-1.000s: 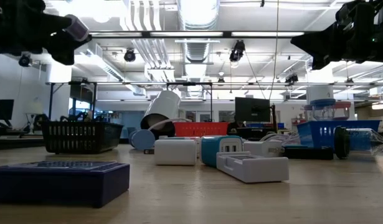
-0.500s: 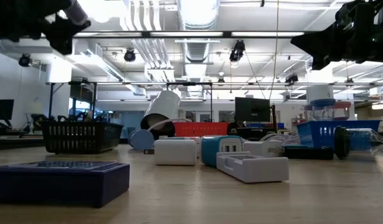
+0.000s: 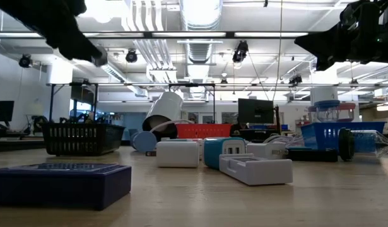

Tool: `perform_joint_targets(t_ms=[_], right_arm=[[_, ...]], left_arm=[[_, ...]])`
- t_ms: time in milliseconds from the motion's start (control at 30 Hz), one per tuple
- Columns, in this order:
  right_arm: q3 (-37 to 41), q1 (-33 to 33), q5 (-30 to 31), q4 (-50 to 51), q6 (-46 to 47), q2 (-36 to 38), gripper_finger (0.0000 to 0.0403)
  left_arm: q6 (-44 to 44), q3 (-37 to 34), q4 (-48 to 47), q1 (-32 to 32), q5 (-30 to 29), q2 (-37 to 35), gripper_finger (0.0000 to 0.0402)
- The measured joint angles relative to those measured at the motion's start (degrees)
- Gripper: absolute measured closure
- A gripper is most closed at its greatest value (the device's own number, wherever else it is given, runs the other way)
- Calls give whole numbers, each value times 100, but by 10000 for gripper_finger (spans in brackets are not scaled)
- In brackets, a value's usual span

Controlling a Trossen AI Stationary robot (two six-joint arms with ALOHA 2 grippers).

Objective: Pick & Place Office items
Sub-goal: Put the purple charger adapter into the black basket

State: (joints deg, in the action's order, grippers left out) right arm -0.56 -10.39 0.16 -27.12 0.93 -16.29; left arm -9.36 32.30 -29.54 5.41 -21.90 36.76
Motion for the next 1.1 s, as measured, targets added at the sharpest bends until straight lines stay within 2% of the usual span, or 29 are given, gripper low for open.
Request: perform_joint_targets(t_ms=[233, 467, 600, 833, 1100], right_arm=[[0, 0, -2, 1, 17, 0, 390], [0, 0, -2, 5, -2, 0, 390], [0, -1, -2, 5, -2, 0, 390], [0, 0, -2, 5, 0, 0, 390], [0, 0, -2, -1, -70, 0, 390]], left_arm=[[-128, -39, 76, -10, 591, 1408, 197], [-264, -55, 62, -118, 855, 2292, 197], [-328, -60, -55, -332, 1237, 2755, 197], [-309, -60, -72, -683, 1462, 3287, 197], [-217, -19, -62, -901, 1487, 3527, 197]])
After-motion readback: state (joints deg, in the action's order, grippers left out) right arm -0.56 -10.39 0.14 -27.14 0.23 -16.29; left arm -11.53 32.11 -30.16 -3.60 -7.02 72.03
